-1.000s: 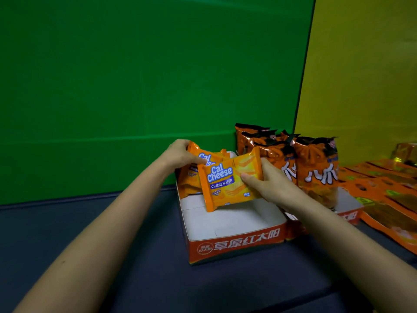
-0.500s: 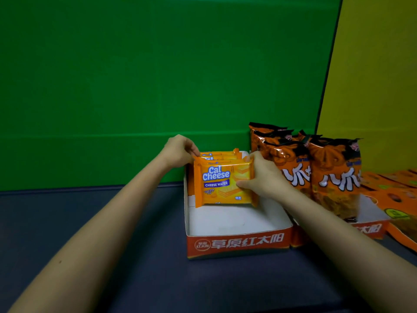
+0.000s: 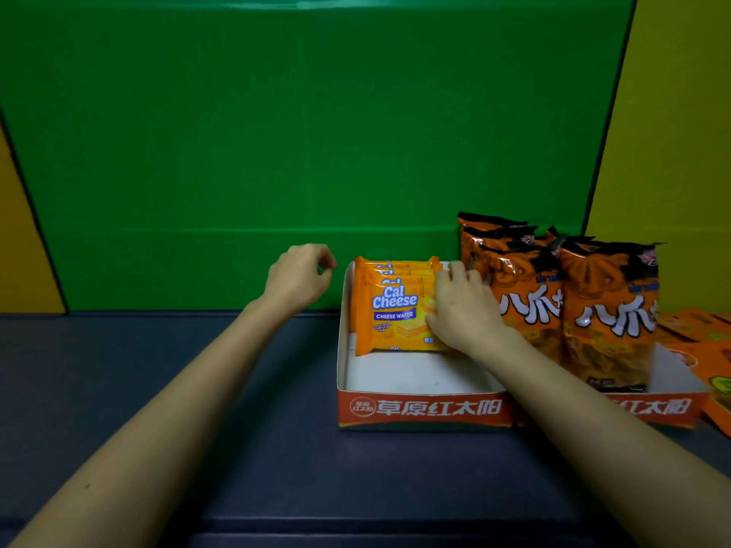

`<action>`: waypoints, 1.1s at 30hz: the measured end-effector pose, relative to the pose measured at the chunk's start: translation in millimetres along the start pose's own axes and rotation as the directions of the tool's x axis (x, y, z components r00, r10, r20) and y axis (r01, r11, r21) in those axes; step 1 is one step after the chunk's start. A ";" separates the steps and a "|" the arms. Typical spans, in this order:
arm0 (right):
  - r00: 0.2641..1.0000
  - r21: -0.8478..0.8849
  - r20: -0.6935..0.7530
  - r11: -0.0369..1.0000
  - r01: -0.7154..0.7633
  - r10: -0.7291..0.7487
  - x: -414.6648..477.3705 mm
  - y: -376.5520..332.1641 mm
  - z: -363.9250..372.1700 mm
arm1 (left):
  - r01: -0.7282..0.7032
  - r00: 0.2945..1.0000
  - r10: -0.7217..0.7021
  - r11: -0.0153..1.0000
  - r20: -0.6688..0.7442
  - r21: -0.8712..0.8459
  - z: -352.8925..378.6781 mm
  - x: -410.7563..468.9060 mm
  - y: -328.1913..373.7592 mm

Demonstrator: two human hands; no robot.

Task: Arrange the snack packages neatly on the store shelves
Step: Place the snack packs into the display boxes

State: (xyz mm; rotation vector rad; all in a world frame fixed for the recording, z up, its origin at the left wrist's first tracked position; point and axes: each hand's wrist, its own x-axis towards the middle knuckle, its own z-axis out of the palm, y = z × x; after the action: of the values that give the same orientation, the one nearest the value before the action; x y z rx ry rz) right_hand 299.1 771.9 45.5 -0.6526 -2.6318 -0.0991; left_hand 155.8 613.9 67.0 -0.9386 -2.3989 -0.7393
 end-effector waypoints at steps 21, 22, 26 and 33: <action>0.799 0.349 -0.024 0.743 0.571 -0.601 -34.2 -199.1 -28.1 | 0.266 0.964 -0.250 0.865 -0.095 0.426 -115.3 -150.9 -135.4; 0.790 0.361 -0.017 0.732 0.577 -0.613 -36.8 -212.6 -27.0 | 0.279 0.960 -0.262 0.859 -0.099 0.430 -123.5 -157.9 -145.4; 0.766 0.398 -0.008 0.701 0.592 -0.643 -45.7 -271.0 -23.3 | 0.316 0.947 -0.303 0.830 -0.103 0.461 -159.4 -184.2 -189.2; 0.748 0.447 0.021 0.675 0.587 -0.664 -60.1 -369.1 -9.1 | 0.355 0.931 -0.353 0.812 -0.096 0.462 -209.9 -216.7 -272.5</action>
State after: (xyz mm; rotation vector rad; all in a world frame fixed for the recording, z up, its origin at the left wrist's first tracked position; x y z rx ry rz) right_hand 180.7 417.1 40.4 0.4407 -2.7977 0.3347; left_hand 149.3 211.0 13.5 -0.2884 -2.6028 -0.2368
